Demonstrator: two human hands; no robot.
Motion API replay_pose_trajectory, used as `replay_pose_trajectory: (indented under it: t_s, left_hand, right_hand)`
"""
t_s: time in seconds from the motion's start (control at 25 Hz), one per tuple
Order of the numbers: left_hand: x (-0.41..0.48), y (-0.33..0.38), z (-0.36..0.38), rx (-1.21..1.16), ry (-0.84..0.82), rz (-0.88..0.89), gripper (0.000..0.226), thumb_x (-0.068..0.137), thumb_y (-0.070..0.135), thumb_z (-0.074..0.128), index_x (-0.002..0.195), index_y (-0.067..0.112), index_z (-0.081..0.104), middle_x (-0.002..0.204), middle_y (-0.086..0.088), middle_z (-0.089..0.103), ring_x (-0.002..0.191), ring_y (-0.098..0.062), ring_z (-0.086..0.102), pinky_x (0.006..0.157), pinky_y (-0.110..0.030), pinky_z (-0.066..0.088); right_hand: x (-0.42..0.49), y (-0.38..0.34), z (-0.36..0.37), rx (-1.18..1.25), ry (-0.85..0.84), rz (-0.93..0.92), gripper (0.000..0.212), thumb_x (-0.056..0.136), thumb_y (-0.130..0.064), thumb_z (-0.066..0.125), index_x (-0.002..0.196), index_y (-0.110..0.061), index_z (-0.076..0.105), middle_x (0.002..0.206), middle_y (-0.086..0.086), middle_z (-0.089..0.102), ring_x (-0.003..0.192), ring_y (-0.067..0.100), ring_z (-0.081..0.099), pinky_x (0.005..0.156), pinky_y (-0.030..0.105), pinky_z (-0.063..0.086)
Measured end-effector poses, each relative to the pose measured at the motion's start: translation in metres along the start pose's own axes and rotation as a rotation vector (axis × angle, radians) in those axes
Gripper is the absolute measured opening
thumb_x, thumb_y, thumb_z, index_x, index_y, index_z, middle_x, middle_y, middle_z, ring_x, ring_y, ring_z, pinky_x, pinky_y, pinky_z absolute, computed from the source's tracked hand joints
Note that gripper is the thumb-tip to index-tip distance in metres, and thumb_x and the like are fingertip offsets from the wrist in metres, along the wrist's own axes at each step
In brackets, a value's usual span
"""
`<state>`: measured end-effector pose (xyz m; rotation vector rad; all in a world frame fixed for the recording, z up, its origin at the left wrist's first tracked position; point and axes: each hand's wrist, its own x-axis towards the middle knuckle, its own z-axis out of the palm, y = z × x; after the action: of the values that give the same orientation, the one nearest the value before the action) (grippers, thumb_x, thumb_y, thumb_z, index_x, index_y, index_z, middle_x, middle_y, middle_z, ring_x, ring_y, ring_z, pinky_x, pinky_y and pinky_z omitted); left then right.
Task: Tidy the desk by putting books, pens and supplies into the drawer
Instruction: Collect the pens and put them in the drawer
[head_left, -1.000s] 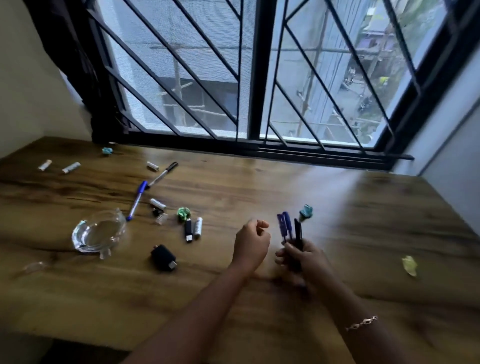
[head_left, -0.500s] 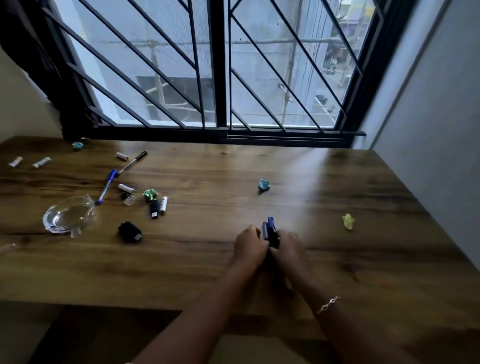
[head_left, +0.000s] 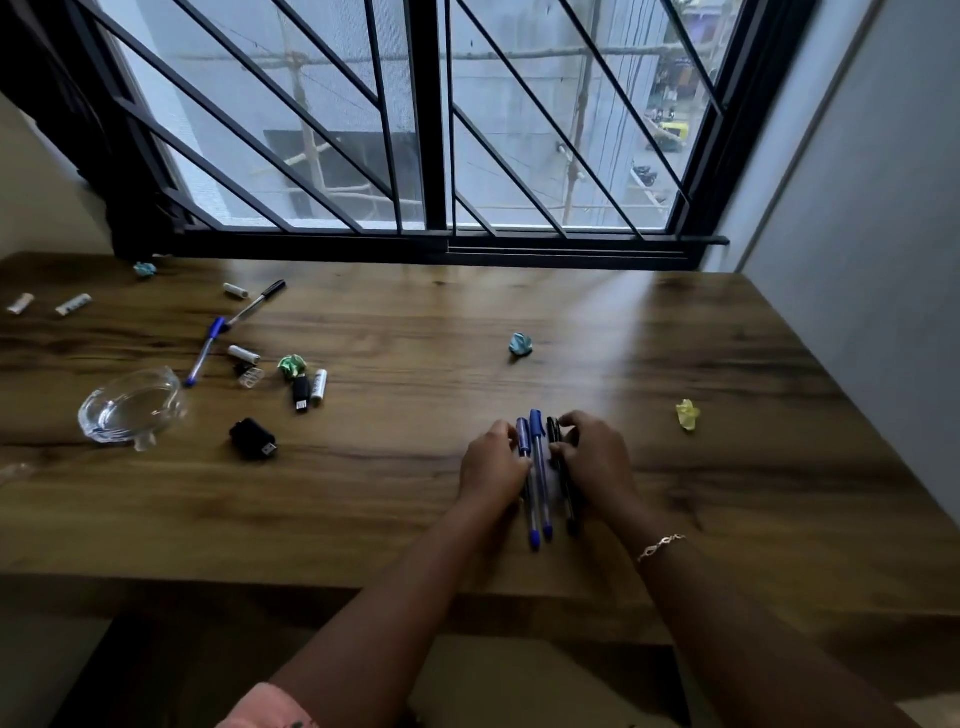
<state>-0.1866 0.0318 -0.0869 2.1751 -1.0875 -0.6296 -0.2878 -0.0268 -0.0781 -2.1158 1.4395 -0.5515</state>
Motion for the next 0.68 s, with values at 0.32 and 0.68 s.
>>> replay_pose_trajectory:
  t_s: [0.32, 0.68]
  left_hand:
    - [-0.014, -0.007, 0.003, -0.137, 0.114, 0.066, 0.023, 0.090, 0.015, 0.056, 0.112, 0.008, 0.052, 0.096, -0.011, 0.062, 0.083, -0.026, 0.062, 0.076, -0.040, 0.055]
    - [-0.066, -0.023, 0.009, -0.514, 0.211, 0.051, 0.017, 0.097, 0.024, 0.044, 0.094, 0.011, 0.055, 0.077, -0.006, 0.061, 0.065, -0.017, 0.060, 0.064, -0.032, 0.055]
  right_hand:
    - [-0.018, 0.014, 0.000, 0.057, 0.086, -0.101, 0.026, 0.090, -0.014, 0.054, 0.115, -0.007, 0.058, 0.109, 0.012, 0.058, 0.095, 0.022, 0.057, 0.076, 0.021, 0.038]
    - [-0.088, 0.026, 0.009, 0.199, 0.170, -0.218, 0.025, 0.088, -0.008, 0.056, 0.114, -0.007, 0.058, 0.113, 0.010, 0.054, 0.090, 0.010, 0.051, 0.072, 0.005, 0.037]
